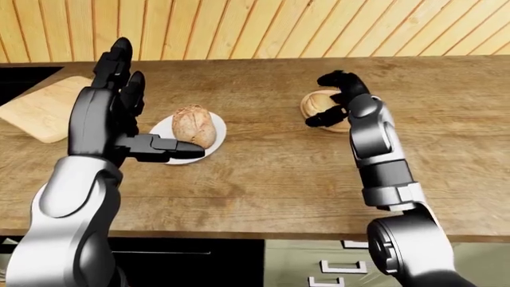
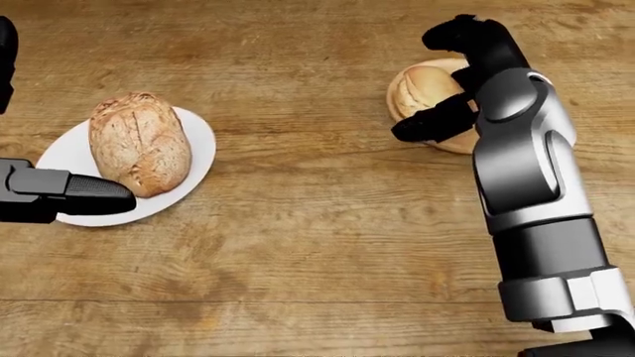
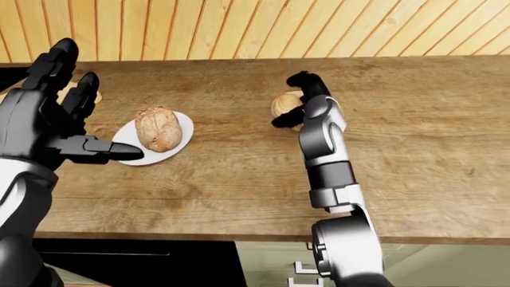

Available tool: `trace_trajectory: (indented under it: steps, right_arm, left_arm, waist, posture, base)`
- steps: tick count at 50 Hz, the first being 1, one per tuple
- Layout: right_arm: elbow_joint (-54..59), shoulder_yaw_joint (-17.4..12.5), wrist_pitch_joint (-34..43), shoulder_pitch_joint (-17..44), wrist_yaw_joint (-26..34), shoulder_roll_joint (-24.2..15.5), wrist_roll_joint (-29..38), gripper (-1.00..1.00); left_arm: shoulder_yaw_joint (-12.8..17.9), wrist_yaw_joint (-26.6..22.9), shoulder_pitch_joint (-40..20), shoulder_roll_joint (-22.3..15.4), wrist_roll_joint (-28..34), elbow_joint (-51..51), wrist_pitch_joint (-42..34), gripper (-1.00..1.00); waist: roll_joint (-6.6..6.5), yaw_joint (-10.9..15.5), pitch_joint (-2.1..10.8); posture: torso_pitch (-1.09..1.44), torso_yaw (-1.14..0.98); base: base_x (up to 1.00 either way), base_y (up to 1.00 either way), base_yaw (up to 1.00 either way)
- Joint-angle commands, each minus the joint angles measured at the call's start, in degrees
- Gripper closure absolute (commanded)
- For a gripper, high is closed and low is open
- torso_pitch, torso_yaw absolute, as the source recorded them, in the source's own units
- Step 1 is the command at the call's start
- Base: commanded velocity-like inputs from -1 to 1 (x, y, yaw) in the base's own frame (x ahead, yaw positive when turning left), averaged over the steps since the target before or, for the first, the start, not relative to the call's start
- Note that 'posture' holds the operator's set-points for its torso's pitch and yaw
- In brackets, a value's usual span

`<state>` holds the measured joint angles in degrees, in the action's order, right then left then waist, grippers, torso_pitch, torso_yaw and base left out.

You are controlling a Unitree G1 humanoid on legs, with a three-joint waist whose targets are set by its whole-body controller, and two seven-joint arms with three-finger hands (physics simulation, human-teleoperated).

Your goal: Place all breads on the cutting board.

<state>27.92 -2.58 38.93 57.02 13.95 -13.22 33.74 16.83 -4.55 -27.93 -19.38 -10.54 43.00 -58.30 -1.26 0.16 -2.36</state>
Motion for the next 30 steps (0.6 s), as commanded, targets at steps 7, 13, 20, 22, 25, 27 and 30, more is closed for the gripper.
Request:
trace_trajectory:
  steps: [7, 13, 20, 22, 25, 27, 30]
  right_arm:
    - [2.37, 0.41, -5.01, 1.46, -3.52, -0.33, 0.85, -0.13]
    - [2.52, -0.04, -4.91, 2.40, -3.40, -0.86, 1.02, 0.26]
    - [-6.45, -0.46, -0.13, 2.23, 0.01, -1.67, 2.13, 0.58]
    - [-9.64, -0.51, 1.70, 2.07, 1.42, -1.73, 2.42, 0.74]
    - [-13.26, -0.70, 3.67, 2.29, 3.06, -2.15, 2.80, 1.00]
    - [-15.63, -0.87, 5.04, 2.37, 4.01, -2.29, 2.89, 1.00]
    - [-18.98, -1.35, 6.72, 2.79, 5.01, -2.40, 2.40, 1.00]
  left_arm:
    - [0.96, 0.08, -0.57, -0.52, -0.03, 1.61, 2.14, -1.00]
    - [1.02, 0.12, -0.61, -0.60, -0.18, 1.74, 1.97, -1.00]
    - [1.06, 0.12, -1.32, -1.00, -0.24, 1.76, 1.36, -1.00]
    - [1.03, 0.17, -1.57, -1.16, -0.25, 1.93, 1.02, -1.00]
    - [0.86, 0.28, -2.24, -1.38, -0.30, 2.22, 0.18, -1.00]
    - [0.24, 0.27, -2.94, -1.65, 0.04, 1.66, 0.01, -1.00]
    - [-0.96, -0.66, -4.92, -2.84, 0.95, -0.41, -0.59, -1.00]
  waist:
    - [0.06, 0.08, 1.63]
    - [0.17, 0.16, 1.76]
    - [0.32, 0.27, 1.69]
    - [0.31, 0.31, 1.58]
    - [0.28, 0.29, 1.41]
    - [0.28, 0.28, 1.32]
    - [0.32, 0.32, 1.27]
  posture:
    - [0.00, 0.00]
    - [0.00, 0.00]
    - [0.00, 0.00]
    - [0.00, 0.00]
    - [0.00, 0.00]
    - [0.00, 0.00]
    - [0.00, 0.00]
  base:
    - [0.00, 0.00, 0.00]
    - [0.00, 0.00, 0.00]
    - [0.00, 0.00, 0.00]
    - [0.00, 0.00, 0.00]
    - [0.00, 0.00, 0.00]
    - [0.00, 0.00, 0.00]
    - [0.00, 0.00, 0.00]
